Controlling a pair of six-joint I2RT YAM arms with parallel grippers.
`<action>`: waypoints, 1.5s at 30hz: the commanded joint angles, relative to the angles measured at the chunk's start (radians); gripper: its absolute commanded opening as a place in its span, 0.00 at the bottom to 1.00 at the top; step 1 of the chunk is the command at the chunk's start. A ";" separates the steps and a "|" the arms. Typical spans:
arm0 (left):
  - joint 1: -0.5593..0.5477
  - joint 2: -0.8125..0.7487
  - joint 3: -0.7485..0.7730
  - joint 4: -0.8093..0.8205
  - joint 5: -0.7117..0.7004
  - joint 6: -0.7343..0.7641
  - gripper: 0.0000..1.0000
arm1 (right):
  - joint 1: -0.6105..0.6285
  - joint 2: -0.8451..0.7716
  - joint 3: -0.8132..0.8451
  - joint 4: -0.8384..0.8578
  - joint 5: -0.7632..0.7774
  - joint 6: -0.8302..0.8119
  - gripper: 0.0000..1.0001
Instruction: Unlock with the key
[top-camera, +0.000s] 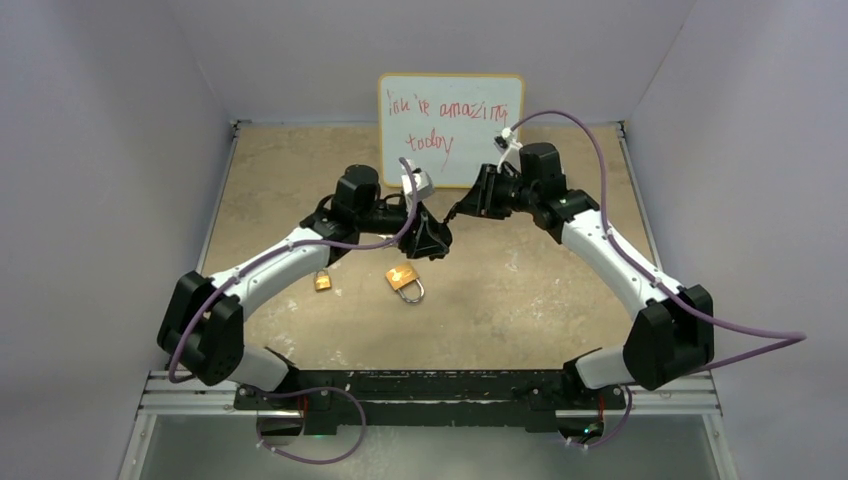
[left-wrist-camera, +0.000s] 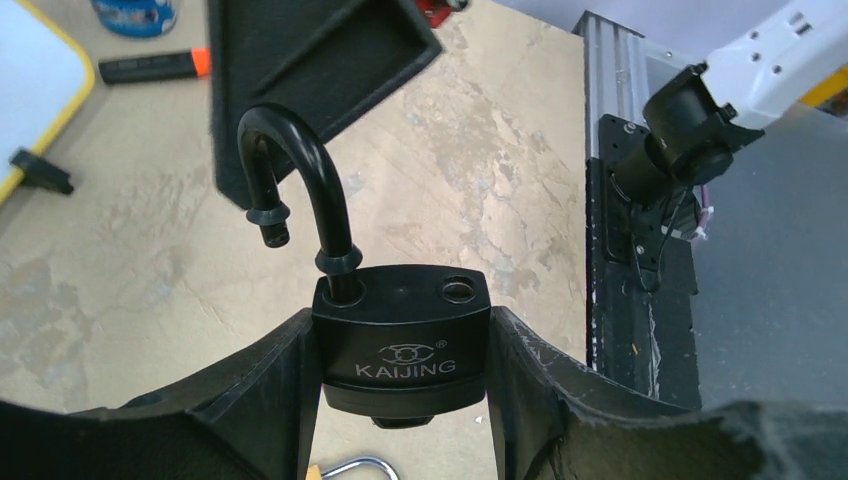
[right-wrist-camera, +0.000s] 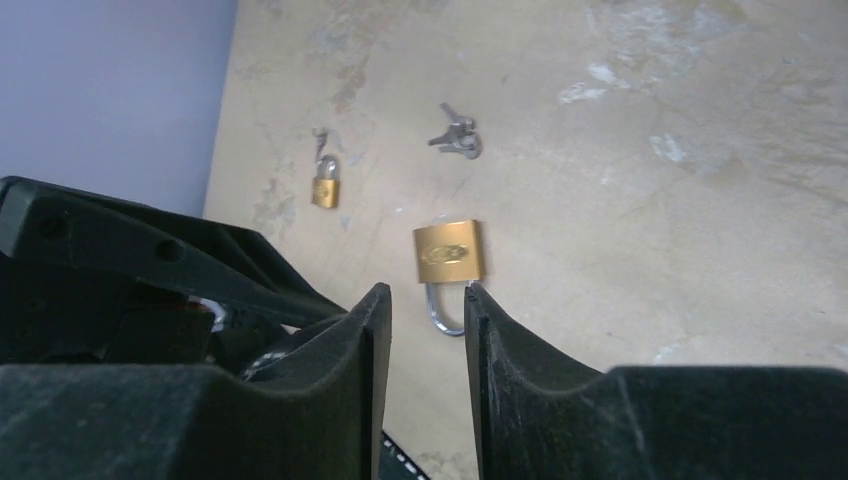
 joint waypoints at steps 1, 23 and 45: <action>0.003 0.062 0.101 -0.005 -0.077 -0.105 0.00 | -0.001 -0.053 -0.075 0.028 0.077 0.017 0.37; -0.059 0.608 0.592 -0.465 -0.846 -0.525 0.00 | -0.011 -0.284 -0.347 -0.208 0.504 0.130 0.50; -0.105 0.717 0.721 -0.480 -0.801 -0.487 0.69 | -0.013 -0.260 -0.343 -0.196 0.533 0.096 0.57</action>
